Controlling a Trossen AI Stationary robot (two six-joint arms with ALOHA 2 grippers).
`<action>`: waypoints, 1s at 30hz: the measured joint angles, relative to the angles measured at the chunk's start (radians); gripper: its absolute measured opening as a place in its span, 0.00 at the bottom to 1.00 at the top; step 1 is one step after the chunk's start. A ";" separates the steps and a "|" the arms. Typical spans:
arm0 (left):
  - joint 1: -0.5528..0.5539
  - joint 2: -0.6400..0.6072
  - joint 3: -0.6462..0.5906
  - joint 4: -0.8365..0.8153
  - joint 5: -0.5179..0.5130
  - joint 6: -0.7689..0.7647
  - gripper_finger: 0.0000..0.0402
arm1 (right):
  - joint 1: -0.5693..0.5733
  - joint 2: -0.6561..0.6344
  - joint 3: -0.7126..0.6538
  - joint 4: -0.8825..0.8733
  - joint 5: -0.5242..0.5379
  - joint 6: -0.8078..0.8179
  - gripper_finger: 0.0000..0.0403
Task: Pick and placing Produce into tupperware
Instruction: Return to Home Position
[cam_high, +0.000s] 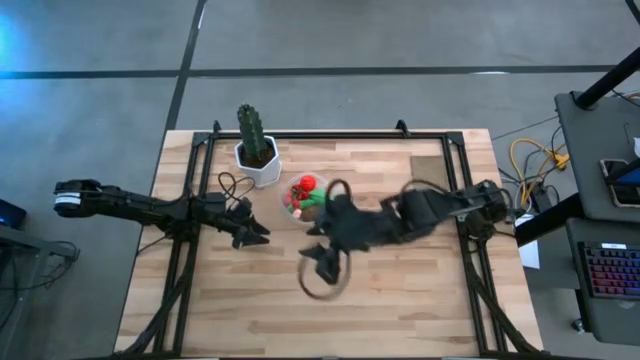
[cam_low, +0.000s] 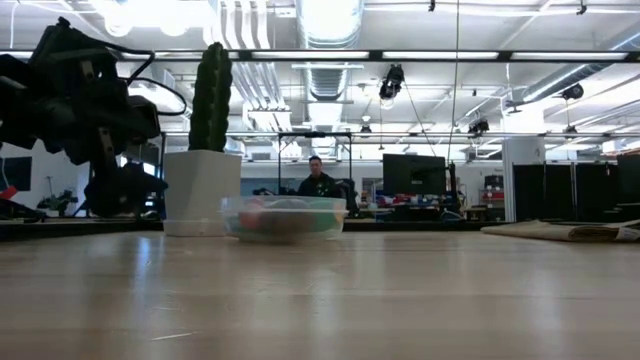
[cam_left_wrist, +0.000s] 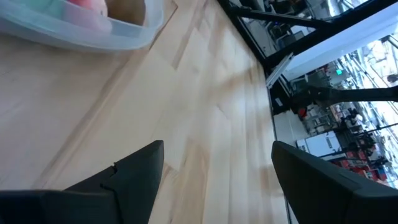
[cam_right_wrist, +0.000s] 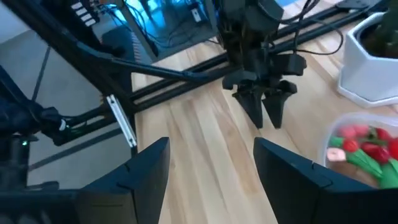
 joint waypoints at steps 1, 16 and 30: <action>0.000 -0.001 0.000 0.000 0.000 0.000 0.71 | -0.017 0.000 -0.013 0.027 -0.034 -0.006 0.56; 0.000 -0.002 -0.001 0.023 0.015 -0.001 0.71 | -0.101 -0.260 -0.455 0.382 -0.043 -0.074 0.56; 0.000 -0.014 -0.002 0.053 0.031 0.052 0.71 | -0.094 -0.809 -1.320 1.059 -0.032 -0.097 0.56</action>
